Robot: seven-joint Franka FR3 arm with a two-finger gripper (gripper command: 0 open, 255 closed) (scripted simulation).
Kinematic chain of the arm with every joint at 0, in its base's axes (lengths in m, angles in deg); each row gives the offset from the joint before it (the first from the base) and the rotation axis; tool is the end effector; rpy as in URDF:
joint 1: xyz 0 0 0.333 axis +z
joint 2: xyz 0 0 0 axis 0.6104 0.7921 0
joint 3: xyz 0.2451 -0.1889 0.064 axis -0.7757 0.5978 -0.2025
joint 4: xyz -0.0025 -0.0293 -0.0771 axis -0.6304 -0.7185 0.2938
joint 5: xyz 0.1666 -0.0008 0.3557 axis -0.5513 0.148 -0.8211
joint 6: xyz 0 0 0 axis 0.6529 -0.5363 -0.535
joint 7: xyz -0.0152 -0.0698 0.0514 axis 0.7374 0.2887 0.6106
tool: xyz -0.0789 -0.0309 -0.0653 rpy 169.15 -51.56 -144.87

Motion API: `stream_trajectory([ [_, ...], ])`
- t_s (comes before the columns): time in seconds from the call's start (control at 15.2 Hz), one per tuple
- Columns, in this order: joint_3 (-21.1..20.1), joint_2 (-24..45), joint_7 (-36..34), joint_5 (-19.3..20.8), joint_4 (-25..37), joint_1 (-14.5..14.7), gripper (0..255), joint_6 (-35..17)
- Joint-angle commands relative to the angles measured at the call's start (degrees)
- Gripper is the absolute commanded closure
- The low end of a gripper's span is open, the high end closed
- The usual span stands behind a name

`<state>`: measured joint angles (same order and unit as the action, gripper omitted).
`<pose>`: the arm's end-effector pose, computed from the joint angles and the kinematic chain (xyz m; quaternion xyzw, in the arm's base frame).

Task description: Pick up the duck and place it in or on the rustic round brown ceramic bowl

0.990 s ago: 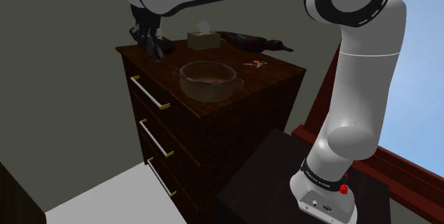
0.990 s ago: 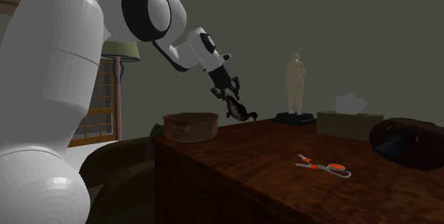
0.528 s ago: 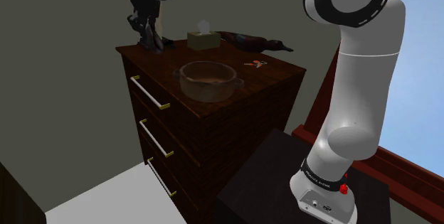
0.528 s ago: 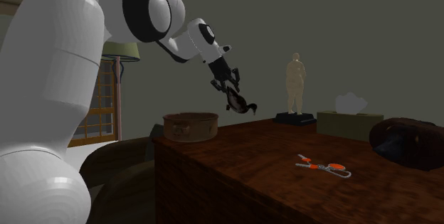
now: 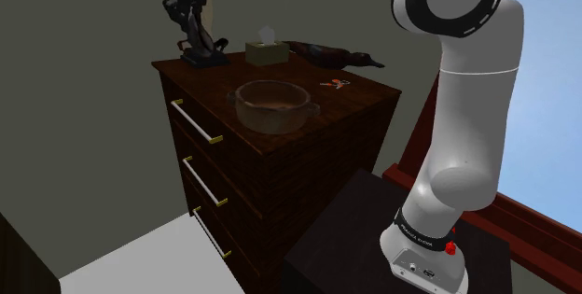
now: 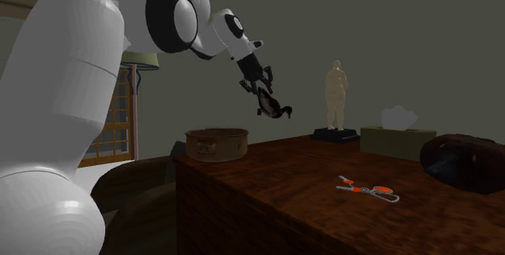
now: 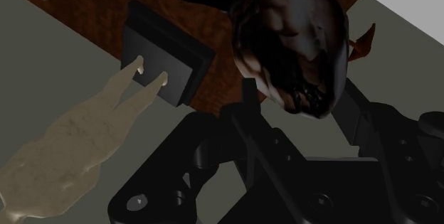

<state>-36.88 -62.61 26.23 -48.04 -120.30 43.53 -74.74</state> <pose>0.6260 0.2101 0.6414 0.9497 0.1656 0.1981 0.1773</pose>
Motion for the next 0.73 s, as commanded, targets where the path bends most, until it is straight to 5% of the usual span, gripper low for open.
stream_trajectory([
  [0.0,-0.06,0.31,0.62,-0.01,1.93,0.25,255,1.52],
  [0.46,-0.14,3.51,3.07,0.79,11.96,2.01,255,8.06],
  [0.66,-0.65,-2.48,1.95,-0.91,4.12,0.72,255,6.31],
])
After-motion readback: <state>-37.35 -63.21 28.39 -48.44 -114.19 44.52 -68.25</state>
